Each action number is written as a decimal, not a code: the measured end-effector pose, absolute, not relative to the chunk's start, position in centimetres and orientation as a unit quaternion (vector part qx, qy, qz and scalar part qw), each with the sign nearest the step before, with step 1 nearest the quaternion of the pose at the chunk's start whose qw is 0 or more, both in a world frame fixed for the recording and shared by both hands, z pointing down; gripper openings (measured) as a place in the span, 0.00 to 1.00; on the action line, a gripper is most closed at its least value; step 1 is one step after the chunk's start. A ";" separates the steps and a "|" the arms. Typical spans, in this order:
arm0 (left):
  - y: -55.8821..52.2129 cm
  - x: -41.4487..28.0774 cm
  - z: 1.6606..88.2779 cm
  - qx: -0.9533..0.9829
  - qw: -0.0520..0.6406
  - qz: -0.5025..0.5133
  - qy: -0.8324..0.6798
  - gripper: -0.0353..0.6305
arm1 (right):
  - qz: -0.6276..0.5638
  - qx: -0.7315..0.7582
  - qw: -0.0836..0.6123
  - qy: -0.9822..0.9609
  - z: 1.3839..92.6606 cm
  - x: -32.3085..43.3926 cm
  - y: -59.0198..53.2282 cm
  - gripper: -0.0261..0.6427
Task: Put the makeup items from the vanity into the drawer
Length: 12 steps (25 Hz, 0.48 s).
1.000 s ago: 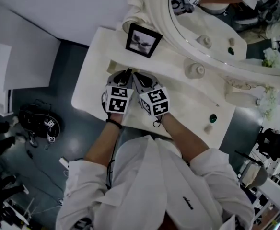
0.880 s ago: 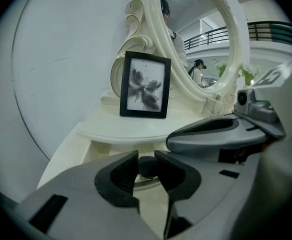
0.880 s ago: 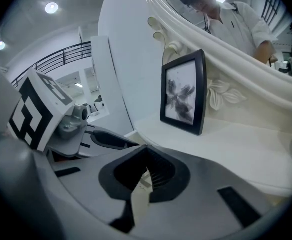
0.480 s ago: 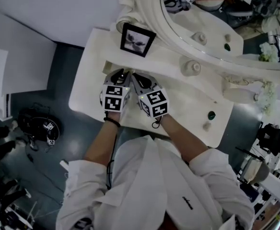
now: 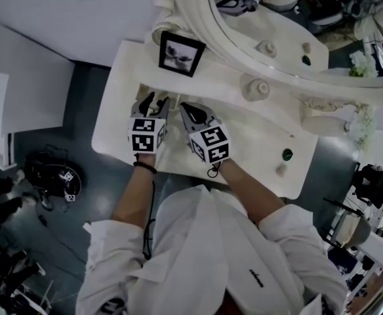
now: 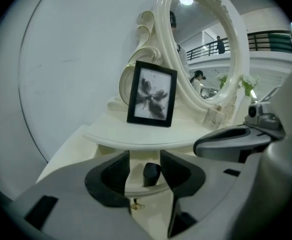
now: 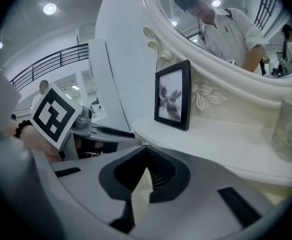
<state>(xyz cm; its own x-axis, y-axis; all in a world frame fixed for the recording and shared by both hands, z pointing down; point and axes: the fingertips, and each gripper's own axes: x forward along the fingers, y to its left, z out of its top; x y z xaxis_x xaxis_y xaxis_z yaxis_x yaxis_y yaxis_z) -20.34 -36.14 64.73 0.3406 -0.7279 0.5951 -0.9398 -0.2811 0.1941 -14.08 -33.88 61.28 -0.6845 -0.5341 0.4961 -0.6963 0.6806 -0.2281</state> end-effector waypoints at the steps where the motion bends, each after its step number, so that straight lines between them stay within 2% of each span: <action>1: -36.1 -20.7 64.5 0.774 0.260 0.197 -0.542 0.33 | 0.204 0.346 0.198 -0.894 61.1 -13.8 -33.8 0.07; 12: -33.7 -20.9 60.0 0.786 0.205 0.170 -0.558 0.33 | 0.195 0.365 0.177 -0.893 58.5 -10.1 -32.4 0.07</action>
<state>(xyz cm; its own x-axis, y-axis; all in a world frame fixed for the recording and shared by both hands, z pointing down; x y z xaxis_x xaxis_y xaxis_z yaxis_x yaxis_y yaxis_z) -20.93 -33.69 60.00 0.3189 -0.8071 0.4969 -0.9470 -0.2925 0.1327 -10.07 -32.36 58.52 -0.6706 -0.5834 0.4583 -0.7215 0.6567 -0.2198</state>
